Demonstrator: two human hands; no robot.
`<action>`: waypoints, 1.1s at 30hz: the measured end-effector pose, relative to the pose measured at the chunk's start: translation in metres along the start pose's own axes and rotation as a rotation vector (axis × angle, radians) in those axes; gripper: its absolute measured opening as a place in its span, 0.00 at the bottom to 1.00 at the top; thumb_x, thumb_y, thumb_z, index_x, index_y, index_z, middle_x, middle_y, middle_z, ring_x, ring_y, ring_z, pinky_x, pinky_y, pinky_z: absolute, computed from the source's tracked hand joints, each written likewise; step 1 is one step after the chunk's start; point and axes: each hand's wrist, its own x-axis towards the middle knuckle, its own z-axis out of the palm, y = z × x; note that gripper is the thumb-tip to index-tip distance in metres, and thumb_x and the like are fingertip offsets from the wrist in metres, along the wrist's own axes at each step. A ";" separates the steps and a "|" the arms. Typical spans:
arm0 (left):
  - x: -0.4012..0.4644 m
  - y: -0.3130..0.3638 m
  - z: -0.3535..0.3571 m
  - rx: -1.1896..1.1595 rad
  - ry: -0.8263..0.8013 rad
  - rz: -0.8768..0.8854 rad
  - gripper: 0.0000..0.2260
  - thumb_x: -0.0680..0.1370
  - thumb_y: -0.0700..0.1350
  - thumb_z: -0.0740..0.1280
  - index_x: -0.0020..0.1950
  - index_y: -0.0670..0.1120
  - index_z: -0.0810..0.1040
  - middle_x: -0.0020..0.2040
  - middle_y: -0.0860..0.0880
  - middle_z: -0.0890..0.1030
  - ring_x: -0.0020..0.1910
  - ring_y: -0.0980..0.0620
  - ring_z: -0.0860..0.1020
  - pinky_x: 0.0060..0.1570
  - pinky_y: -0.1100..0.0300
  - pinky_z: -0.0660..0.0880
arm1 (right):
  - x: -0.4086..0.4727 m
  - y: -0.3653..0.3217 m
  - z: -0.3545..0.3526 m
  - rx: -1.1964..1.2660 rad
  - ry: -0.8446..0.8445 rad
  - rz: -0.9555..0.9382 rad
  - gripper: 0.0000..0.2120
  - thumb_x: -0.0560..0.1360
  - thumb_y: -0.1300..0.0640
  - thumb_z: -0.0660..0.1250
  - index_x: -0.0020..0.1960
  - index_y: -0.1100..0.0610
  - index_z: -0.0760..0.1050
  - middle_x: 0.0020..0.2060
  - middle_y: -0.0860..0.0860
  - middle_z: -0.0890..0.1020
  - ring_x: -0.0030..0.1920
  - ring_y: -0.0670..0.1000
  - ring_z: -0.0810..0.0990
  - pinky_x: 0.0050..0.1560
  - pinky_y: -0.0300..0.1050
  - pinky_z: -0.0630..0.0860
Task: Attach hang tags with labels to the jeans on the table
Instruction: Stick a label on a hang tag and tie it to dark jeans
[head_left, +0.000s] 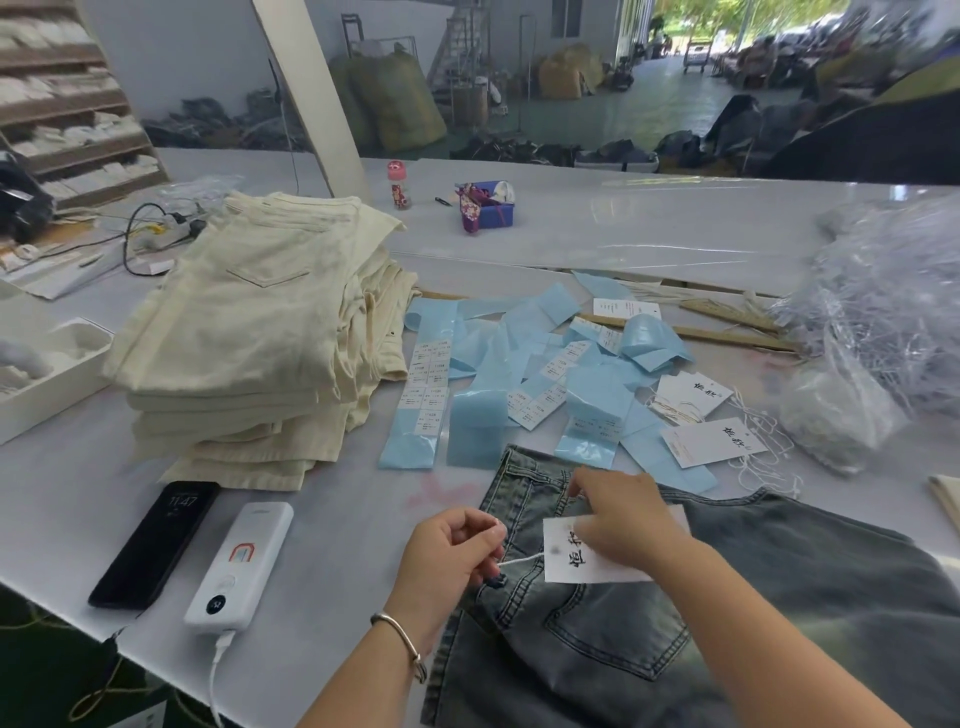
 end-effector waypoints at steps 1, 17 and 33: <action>0.000 0.000 0.001 0.019 -0.003 0.008 0.01 0.75 0.37 0.71 0.44 0.40 0.82 0.33 0.45 0.82 0.28 0.53 0.77 0.29 0.63 0.73 | -0.001 0.001 0.006 -0.069 0.022 -0.027 0.17 0.71 0.56 0.63 0.60 0.46 0.72 0.55 0.43 0.75 0.59 0.50 0.71 0.61 0.48 0.63; 0.012 0.007 -0.004 0.323 -0.060 0.131 0.06 0.78 0.39 0.68 0.43 0.39 0.81 0.30 0.52 0.78 0.25 0.57 0.73 0.29 0.68 0.71 | -0.004 -0.019 0.058 0.160 0.049 -0.160 0.04 0.74 0.53 0.68 0.47 0.51 0.81 0.47 0.45 0.77 0.54 0.49 0.72 0.51 0.43 0.67; -0.001 0.007 0.009 0.280 -0.005 0.138 0.05 0.76 0.40 0.70 0.41 0.46 0.83 0.29 0.54 0.80 0.27 0.58 0.75 0.34 0.60 0.78 | -0.010 -0.010 0.065 0.132 0.010 -0.155 0.11 0.76 0.55 0.67 0.58 0.52 0.80 0.53 0.49 0.76 0.57 0.50 0.73 0.52 0.41 0.69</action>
